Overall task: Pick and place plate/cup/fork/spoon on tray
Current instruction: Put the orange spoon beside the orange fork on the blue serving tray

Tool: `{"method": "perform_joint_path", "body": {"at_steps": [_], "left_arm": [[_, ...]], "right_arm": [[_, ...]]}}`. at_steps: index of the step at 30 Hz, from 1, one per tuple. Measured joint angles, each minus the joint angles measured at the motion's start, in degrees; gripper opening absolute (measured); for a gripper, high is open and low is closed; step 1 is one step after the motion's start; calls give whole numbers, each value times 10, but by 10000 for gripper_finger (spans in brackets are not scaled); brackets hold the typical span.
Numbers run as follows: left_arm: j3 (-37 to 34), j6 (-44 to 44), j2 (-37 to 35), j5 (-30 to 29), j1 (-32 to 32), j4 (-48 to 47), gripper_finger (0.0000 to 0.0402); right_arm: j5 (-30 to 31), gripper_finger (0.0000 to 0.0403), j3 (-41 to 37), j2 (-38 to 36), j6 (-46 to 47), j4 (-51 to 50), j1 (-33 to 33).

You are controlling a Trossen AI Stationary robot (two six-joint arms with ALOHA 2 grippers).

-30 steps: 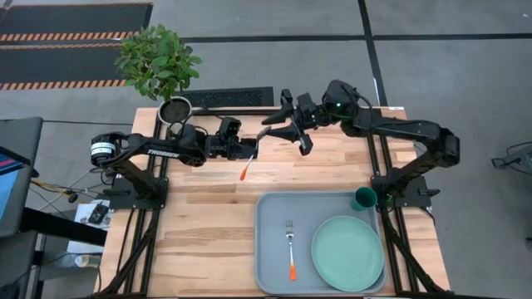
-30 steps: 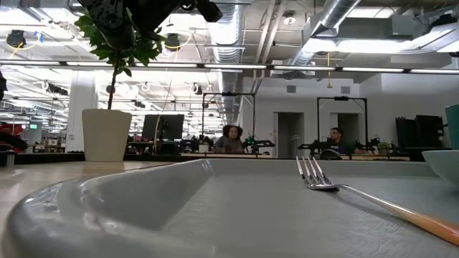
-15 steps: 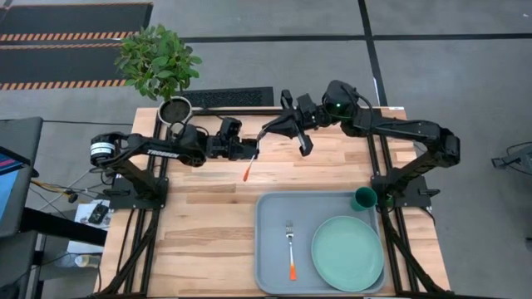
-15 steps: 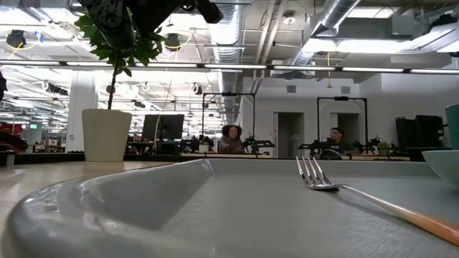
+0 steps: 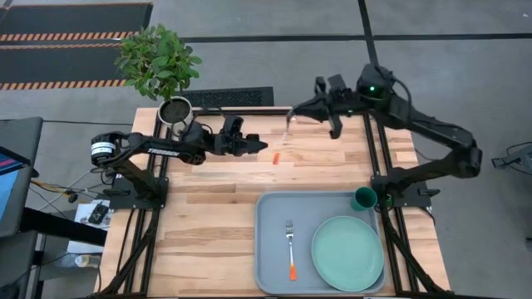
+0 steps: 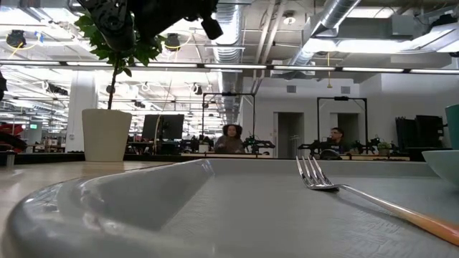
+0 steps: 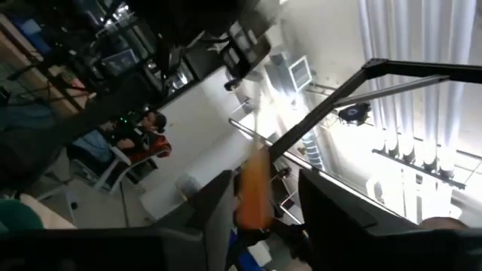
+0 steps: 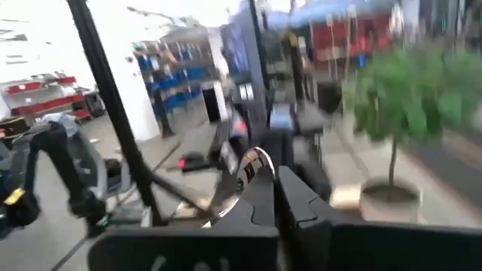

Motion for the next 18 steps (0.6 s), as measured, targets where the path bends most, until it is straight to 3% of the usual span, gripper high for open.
{"method": "perform_joint_path", "body": {"at_steps": [7,12,18], "left_arm": [[0,-8,-2,54,50,6,151],[0,-47,-2,94,79,7,142],[0,-63,-13,128,102,14,125]], "right_arm": [[44,1,-16,-55,-78,-290,-11],[42,1,-98,-114,-57,-288,-30],[42,1,-260,-158,69,-172,-8]]}}
